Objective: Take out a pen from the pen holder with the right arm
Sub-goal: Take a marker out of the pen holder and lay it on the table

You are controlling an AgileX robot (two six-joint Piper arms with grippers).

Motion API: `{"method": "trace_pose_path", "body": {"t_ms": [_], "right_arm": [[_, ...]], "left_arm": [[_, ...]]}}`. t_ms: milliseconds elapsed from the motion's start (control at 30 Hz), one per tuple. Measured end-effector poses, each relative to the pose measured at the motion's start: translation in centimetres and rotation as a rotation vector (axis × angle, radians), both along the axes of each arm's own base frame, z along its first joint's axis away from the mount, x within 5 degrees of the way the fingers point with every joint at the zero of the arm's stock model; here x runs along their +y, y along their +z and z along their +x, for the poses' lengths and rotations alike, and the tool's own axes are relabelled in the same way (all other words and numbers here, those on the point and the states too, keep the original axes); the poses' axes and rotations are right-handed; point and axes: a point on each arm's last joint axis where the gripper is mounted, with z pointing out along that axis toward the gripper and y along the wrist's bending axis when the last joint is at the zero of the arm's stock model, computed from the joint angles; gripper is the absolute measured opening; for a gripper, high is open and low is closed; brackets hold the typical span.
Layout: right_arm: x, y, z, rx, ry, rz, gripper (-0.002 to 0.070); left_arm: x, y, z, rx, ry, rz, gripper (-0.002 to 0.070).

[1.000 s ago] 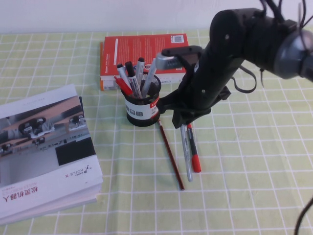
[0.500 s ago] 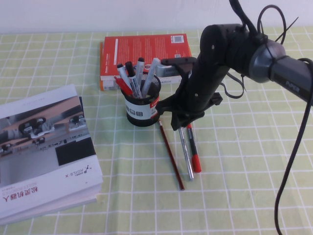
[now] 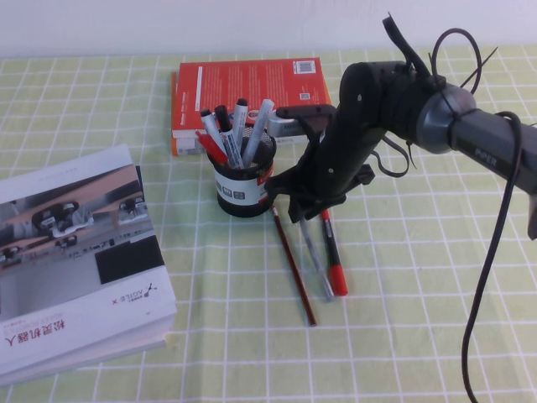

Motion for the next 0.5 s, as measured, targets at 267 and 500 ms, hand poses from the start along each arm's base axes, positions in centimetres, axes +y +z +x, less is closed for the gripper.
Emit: {"method": "trace_pose_path", "body": {"t_ms": [267,500], "right_arm": [[-0.1,0.2,0.2,-0.022,-0.004,0.006,0.027],[-1.1,4.1,-1.9,-0.088,0.021,-0.016,0.0242]], "left_arm": [[0.0,0.0,0.0,0.0,0.0,0.0,-0.0005],[0.0,0.0,0.0,0.0,0.0,0.0,-0.0005]]}}
